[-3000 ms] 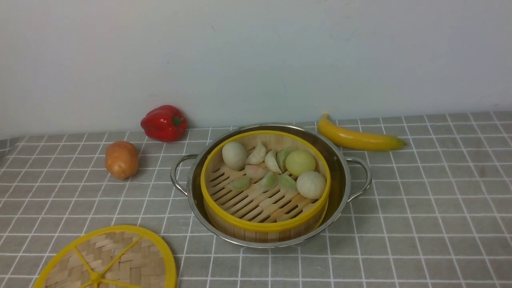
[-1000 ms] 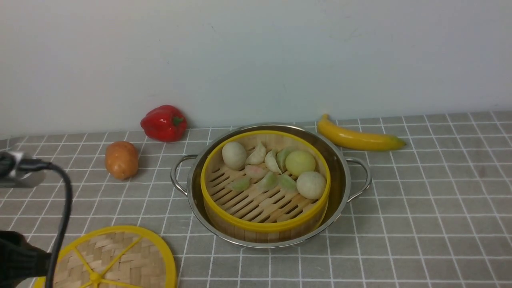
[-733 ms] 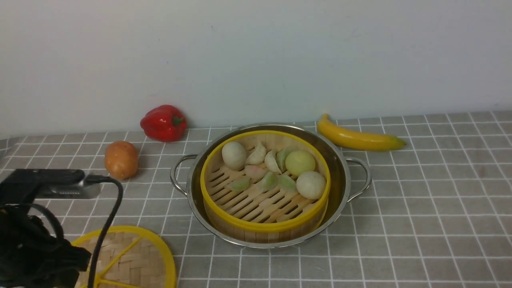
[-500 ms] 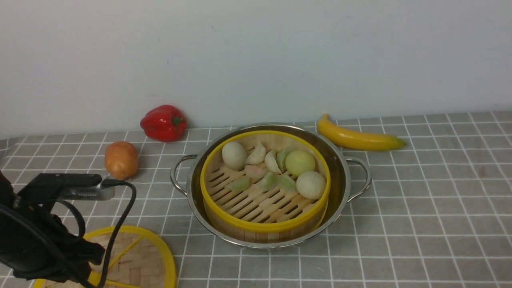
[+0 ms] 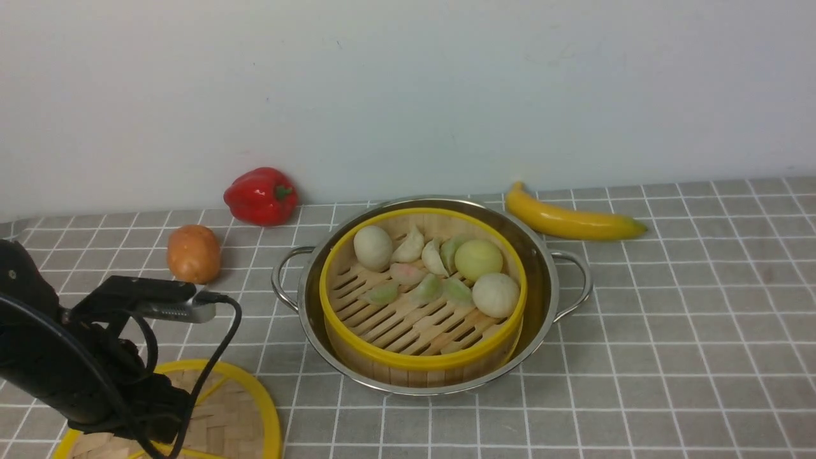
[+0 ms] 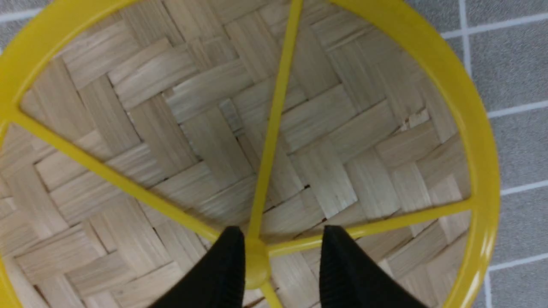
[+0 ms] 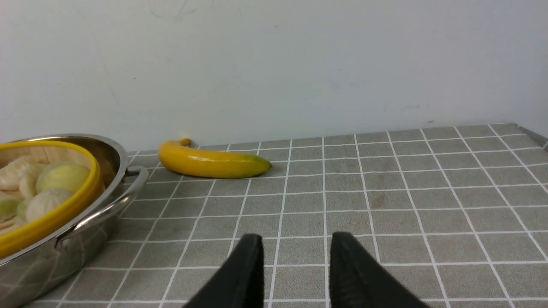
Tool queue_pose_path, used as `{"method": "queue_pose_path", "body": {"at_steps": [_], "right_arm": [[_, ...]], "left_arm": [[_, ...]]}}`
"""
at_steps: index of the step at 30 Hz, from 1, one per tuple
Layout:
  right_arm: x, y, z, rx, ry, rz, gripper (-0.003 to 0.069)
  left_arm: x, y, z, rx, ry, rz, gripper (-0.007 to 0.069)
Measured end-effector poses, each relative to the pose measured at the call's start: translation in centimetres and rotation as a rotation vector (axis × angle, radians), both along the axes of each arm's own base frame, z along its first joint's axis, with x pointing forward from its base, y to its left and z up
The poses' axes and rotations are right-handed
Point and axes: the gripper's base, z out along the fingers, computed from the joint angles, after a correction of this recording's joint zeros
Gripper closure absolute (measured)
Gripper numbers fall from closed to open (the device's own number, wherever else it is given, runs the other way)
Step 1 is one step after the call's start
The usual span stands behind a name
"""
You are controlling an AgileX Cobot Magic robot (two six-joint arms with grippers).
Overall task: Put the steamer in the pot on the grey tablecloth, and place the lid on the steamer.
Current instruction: 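Grasp the bamboo steamer lid lying on the table by its centre knob, then place the yellow bamboo steamer lid onto the steamer in the pot with the left gripper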
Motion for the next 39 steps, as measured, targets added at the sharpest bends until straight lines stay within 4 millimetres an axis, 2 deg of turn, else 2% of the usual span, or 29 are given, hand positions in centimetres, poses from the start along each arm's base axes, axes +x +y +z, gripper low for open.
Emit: {"method": "queue_pose_path", "body": {"at_steps": [18,24,30,34,38,39], "right_arm": [[0.0,0.0,0.0,0.001,-0.004,0.000,0.0419],[0.0,0.0,0.0,0.001,-0.005,0.000,0.0419],[0.0,0.0,0.0,0.004,-0.005,0.000,0.0419],[0.0,0.0,0.0,0.004,-0.005,0.000,0.0419],[0.0,0.0,0.0,0.004,-0.005,0.000,0.0419],[0.0,0.0,0.0,0.004,-0.005,0.000,0.0419]], "left_arm": [[-0.1,0.3,-1.5,0.021,0.118,0.084,0.0389],[0.0,0.4,-1.6,0.028,0.109,0.085,0.0503],[0.1,0.4,-1.3,0.027,0.116,0.082,0.0505],[0.4,0.4,-0.6,0.027,0.099,0.080,0.0505],[1.0,0.5,1.5,0.035,0.028,0.076,0.0505],[1.1,0.6,2.8,0.049,-0.010,0.067,0.0505]]}}
